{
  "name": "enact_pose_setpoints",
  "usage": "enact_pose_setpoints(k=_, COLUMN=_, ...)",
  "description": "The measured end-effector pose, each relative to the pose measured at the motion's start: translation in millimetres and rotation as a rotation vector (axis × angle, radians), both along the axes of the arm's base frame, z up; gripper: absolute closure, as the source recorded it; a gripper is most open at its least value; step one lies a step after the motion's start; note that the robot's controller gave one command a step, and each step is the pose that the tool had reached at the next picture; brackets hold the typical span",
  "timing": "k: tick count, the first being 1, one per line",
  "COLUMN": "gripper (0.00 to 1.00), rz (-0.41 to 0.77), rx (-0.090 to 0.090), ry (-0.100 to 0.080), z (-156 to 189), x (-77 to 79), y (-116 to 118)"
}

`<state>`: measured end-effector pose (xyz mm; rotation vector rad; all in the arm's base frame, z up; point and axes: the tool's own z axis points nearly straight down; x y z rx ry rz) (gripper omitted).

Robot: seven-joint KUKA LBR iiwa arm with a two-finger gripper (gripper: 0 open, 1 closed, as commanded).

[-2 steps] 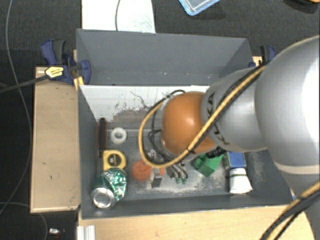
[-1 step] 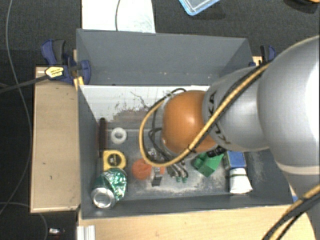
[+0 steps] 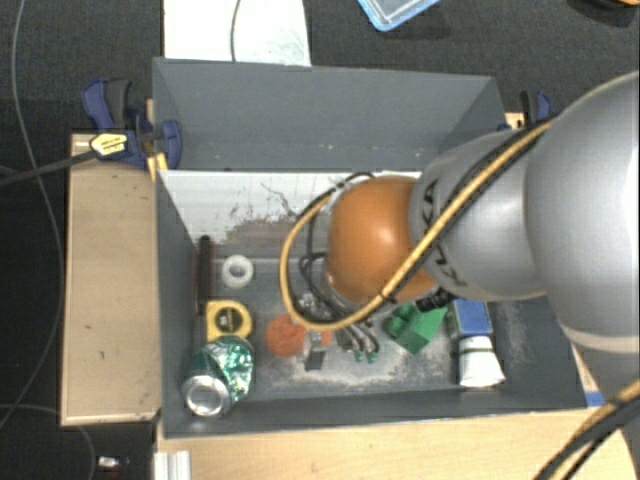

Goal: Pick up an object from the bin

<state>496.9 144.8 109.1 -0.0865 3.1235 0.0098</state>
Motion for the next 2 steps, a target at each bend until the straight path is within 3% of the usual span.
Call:
enact_pose_setpoints(k=1, gripper=1.0, rz=-0.003, rx=-0.002, ry=0.006, z=43.3, x=-1.2, y=-0.4)
enact_pose_setpoints(k=2, gripper=1.0, rz=-0.005, rx=0.001, ry=-0.002, z=69.0, x=0.5, y=0.0)
